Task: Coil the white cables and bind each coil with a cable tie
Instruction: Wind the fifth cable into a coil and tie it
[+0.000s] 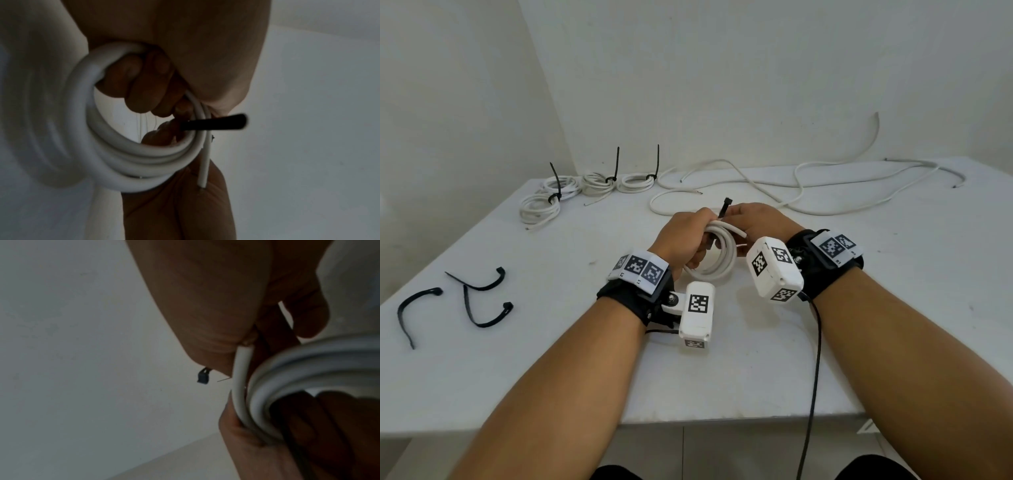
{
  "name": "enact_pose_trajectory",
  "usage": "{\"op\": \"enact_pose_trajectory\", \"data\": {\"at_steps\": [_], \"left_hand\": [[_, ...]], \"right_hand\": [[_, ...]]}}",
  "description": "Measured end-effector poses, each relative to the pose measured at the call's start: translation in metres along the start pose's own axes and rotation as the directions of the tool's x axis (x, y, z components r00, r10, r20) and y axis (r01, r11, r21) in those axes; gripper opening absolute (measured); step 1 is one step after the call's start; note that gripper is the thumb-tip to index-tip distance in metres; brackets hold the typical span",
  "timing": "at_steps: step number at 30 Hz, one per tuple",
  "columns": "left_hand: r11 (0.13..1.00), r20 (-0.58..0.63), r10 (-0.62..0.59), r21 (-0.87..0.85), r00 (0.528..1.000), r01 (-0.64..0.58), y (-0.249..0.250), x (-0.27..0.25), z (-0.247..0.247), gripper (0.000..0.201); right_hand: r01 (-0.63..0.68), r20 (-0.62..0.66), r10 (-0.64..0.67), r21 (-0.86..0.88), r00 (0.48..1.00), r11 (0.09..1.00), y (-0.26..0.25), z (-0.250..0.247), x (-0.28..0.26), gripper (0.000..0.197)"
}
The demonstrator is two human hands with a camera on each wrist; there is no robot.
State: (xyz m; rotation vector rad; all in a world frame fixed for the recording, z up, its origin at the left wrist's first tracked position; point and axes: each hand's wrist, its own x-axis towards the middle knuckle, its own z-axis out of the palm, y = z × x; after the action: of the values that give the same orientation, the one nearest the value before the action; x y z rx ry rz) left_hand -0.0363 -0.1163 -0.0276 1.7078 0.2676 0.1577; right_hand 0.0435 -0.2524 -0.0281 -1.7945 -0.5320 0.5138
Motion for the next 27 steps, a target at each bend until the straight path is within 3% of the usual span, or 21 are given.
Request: {"op": "enact_pose_trajectory", "data": {"at_steps": [5,12,16,19,22,25,27], "left_hand": [[0.999,-0.042,-0.007,-0.05,0.999,0.005,0.002,-0.002,0.002,0.054],[1.0,-0.091,-0.012,-0.03,0.996,0.01,0.001,-0.001,0.006,0.029],[0.998,-0.085,0.028,-0.054,0.996,-0.033,0.001,-0.001,0.006,0.02],[0.994,-0.104,0.056,-0.091,0.993,-0.066,0.001,-0.001,0.003,0.033],[0.984,-0.115,0.024,-0.17,0.993,-0.043,0.002,0.0,-0.001,0.02],[0.966,-0.181,-0.059,-0.259,0.982,0.01,0.001,0.003,-0.006,0.017],[0.949,-0.243,-0.101,-0.316,0.965,0.02,0.001,0.006,-0.009,0.025]], "right_hand": [[-0.028,0.125,0.013,0.119,0.992,0.992,-0.005,0.002,-0.001,0.017],[0.006,0.048,-0.014,0.171,0.999,0.985,-0.011,0.004,-0.003,0.018],[0.046,0.018,-0.047,0.09,0.999,0.995,-0.017,0.006,-0.011,0.024],[0.007,0.042,-0.017,0.234,0.999,0.972,-0.017,0.007,-0.012,0.026],[0.025,0.067,-0.048,0.311,0.997,0.95,-0.016,0.008,-0.01,0.029],[0.157,0.067,-0.16,0.054,0.985,0.986,-0.018,0.013,-0.016,0.023],[0.264,0.119,-0.245,-0.192,0.962,0.945,-0.02,0.015,-0.021,0.028]]}}
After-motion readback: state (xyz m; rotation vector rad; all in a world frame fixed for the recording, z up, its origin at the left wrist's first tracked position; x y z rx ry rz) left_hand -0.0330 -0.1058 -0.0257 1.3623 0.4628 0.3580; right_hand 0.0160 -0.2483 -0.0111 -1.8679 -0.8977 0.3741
